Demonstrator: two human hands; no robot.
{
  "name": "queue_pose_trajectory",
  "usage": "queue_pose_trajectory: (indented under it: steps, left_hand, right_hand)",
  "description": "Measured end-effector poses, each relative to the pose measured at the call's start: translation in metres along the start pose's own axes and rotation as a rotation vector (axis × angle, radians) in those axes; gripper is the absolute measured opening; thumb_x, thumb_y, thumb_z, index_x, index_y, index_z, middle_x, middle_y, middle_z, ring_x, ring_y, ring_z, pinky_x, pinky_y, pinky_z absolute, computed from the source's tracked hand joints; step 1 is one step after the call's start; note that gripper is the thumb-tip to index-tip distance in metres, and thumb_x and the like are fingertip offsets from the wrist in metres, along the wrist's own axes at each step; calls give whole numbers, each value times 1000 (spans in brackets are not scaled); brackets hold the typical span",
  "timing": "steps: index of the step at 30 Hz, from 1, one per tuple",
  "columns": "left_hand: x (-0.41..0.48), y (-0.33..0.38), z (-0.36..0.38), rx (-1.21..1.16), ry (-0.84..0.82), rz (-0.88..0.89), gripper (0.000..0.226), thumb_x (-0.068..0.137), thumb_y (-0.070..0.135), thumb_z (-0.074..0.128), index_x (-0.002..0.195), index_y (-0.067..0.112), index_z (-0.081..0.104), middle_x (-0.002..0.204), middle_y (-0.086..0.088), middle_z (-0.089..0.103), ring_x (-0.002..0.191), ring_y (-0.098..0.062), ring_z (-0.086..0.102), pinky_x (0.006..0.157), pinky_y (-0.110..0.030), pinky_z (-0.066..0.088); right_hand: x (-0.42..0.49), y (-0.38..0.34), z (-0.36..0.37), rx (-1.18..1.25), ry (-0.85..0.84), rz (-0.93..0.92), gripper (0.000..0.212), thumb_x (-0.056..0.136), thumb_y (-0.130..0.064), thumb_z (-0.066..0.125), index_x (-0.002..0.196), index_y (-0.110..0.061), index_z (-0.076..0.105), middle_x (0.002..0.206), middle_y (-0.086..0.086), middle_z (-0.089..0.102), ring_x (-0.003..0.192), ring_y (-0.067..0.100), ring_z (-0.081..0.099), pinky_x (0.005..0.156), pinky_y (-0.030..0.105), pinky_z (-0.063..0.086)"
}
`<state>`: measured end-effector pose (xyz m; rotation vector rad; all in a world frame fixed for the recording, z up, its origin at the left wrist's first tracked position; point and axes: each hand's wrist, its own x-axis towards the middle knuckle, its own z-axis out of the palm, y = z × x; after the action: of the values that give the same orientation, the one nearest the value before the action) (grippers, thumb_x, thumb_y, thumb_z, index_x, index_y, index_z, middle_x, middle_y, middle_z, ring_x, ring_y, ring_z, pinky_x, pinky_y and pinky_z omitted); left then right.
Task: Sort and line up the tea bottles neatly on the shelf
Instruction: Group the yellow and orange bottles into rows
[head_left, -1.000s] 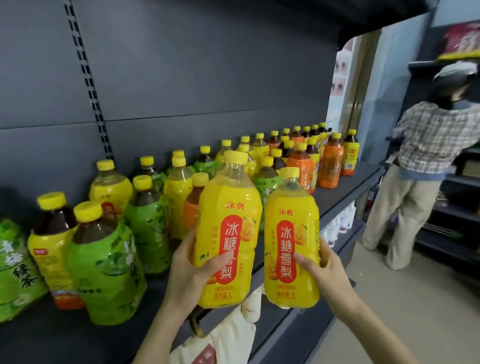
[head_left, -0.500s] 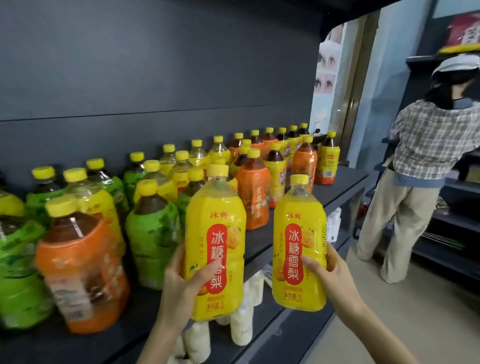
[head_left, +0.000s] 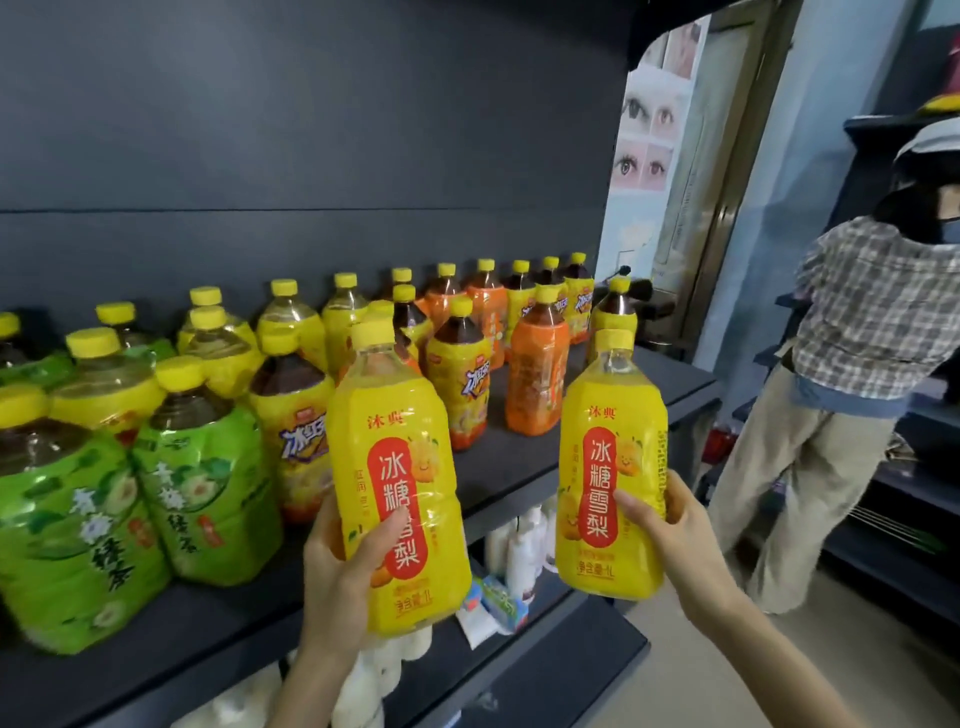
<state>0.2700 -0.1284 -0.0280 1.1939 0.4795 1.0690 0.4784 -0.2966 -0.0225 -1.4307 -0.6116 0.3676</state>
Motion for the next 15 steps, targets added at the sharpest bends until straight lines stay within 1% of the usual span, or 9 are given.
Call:
queue_pose_trajectory:
  steps: [1, 2, 4, 5, 7, 9, 10, 13, 15]
  left_hand:
    - [6, -3, 8, 18, -4, 15, 86, 26, 58, 84, 103, 27, 60, 85, 6, 73, 77, -16, 70, 54, -21, 53]
    - [13, -6, 17, 24, -12, 25, 90, 24, 61, 83, 104, 28, 60, 86, 7, 73, 77, -14, 70, 53, -20, 53]
    - [28, -15, 34, 24, -25, 30, 87, 27, 56, 83, 106, 28, 59, 86, 8, 73, 79, -15, 70, 53, -20, 53]
    - [36, -19, 43, 20, -33, 36, 88, 27, 56, 83, 106, 28, 59, 87, 8, 73, 79, -15, 70, 53, -20, 53]
    - [51, -29, 60, 15, -36, 45, 97, 22, 68, 82, 107, 27, 59, 89, 8, 72, 79, -13, 70, 55, -20, 53]
    - [70, -40, 77, 22, -43, 48, 101, 23, 72, 80, 111, 26, 58, 92, 7, 72, 82, -14, 70, 57, -20, 53]
    - [79, -45, 87, 27, -60, 50, 102, 25, 72, 81, 113, 26, 57, 94, 7, 72, 84, -14, 70, 59, -21, 53]
    - [107, -58, 114, 58, -106, 62, 103, 26, 73, 79, 116, 30, 55, 97, 12, 70, 86, -10, 69, 61, -19, 53]
    - [124, -68, 131, 93, -114, 72, 102, 27, 75, 78, 118, 35, 52, 98, 15, 69, 88, -7, 67, 62, -18, 53]
  right_hand:
    - [11, 1, -5, 6, 5, 2, 52, 66, -32, 83, 110, -20, 57, 92, -4, 74, 78, 14, 71, 56, 21, 54]
    - [21, 2, -9, 5, 9, 0, 53, 65, -36, 83, 109, -22, 57, 90, -6, 74, 78, 14, 71, 56, 22, 55]
    - [45, 5, -15, 7, 14, -5, 60, 61, -47, 85, 109, -23, 57, 91, -8, 74, 80, 14, 72, 58, 23, 56]
    - [57, 6, -19, 5, 21, -5, 62, 59, -48, 85, 109, -23, 57, 91, -8, 74, 80, 14, 72, 58, 23, 56]
    - [80, 8, -24, -8, 29, -14, 67, 55, -52, 85, 108, -23, 57, 90, -7, 74, 79, 13, 71, 57, 22, 55]
    - [105, 12, -30, -42, 40, -28, 87, 35, -68, 83, 107, -25, 57, 92, -7, 73, 80, 13, 71, 58, 22, 55]
    - [117, 14, -34, -60, 49, -34, 94, 27, -73, 80, 106, -26, 57, 93, -7, 73, 81, 13, 71, 58, 22, 55]
    - [153, 18, -43, -82, 45, -51, 95, 25, -72, 80, 105, -25, 57, 99, -3, 71, 82, 13, 71, 58, 22, 55]
    - [175, 20, -49, -96, 40, -73, 97, 24, -76, 78, 105, -26, 56, 98, -4, 71, 82, 14, 71, 59, 23, 55]
